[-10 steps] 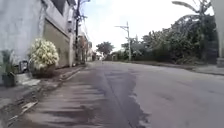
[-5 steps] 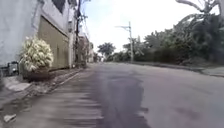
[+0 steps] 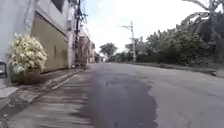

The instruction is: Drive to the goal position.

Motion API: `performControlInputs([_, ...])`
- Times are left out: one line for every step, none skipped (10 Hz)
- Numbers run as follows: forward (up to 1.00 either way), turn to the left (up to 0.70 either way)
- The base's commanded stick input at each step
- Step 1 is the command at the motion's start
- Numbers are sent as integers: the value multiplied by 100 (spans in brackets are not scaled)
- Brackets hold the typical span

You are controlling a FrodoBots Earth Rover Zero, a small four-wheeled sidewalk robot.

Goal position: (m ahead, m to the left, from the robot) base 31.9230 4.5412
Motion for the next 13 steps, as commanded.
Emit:
performControlInputs([100, 0])
performControlInputs([100, 0])
performControlInputs([100, 0])
performControlInputs([100, 0])
performControlInputs([100, 0])
performControlInputs([100, 0])
performControlInputs([100, 0])
performControlInputs([100, 0])
performControlInputs([100, 0])
performControlInputs([100, 0])
performControlInputs([100, 0])
performControlInputs([100, 0])
performControlInputs([100, 0])
